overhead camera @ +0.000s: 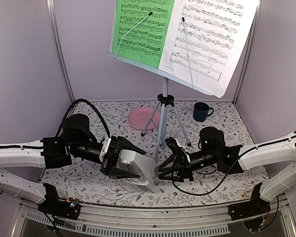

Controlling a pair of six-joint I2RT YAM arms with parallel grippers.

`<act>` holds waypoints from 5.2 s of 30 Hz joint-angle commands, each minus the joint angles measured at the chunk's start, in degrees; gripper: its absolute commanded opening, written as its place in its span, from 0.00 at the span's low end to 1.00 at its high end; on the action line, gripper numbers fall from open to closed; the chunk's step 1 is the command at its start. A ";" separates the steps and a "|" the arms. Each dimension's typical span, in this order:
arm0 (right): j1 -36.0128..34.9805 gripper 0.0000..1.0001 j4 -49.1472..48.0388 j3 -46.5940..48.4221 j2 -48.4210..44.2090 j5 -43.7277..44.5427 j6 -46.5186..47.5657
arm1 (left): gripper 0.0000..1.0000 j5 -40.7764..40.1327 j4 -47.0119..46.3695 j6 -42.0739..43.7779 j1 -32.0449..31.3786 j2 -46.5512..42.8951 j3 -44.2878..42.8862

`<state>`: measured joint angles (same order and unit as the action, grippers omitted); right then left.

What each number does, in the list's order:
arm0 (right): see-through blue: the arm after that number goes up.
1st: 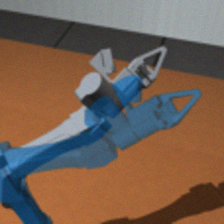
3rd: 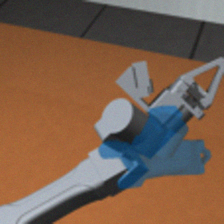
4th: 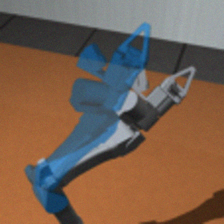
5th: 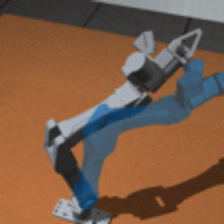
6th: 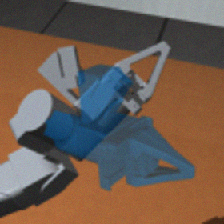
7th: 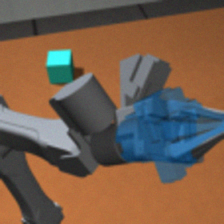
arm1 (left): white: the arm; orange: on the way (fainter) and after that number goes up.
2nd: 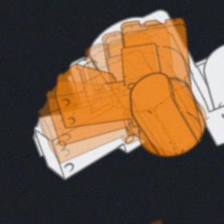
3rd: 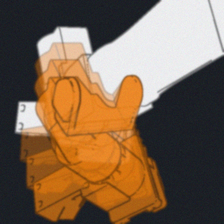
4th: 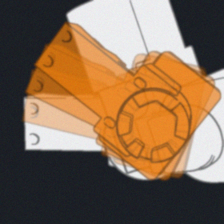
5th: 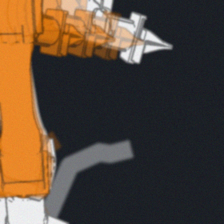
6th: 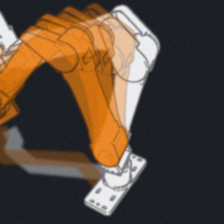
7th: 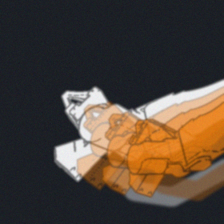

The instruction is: Set up the instrument practice props

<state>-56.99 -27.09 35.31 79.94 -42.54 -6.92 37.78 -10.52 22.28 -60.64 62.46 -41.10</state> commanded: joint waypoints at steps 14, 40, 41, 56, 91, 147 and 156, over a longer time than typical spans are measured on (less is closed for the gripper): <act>-0.22 0.34 2.81 4.49 1.36 4.33 0.70 | 0.26 -1.40 -4.61 1.15 -0.90 -0.70 -3.73; -0.97 0.26 3.12 4.53 3.79 10.94 -5.56 | 0.24 -6.11 -7.82 0.52 -1.00 -0.89 -2.24; -0.99 0.24 3.06 4.47 3.56 11.37 -5.63 | 0.24 -6.14 -7.92 0.50 -0.96 -0.93 -2.09; -1.00 0.43 2.97 4.93 2.88 12.04 -6.94 | 0.23 -5.87 -7.67 0.80 -1.06 -0.52 -2.02; -1.69 0.13 8.79 8.01 2.88 14.39 -9.28 | 0.22 -6.35 -8.43 0.95 -0.99 0.25 -1.72; 11.89 0.00 -21.39 -1.53 13.52 -6.40 -67.13 | 0.18 -32.52 7.71 34.78 -23.80 2.92 -5.63; 11.77 0.34 -12.62 -0.44 8.46 -4.07 -48.77 | 0.17 -24.78 1.46 21.93 -15.92 4.30 -4.40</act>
<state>-47.55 -44.56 34.44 91.22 -51.53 -65.63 4.23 -0.16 51.22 -80.12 66.94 -45.34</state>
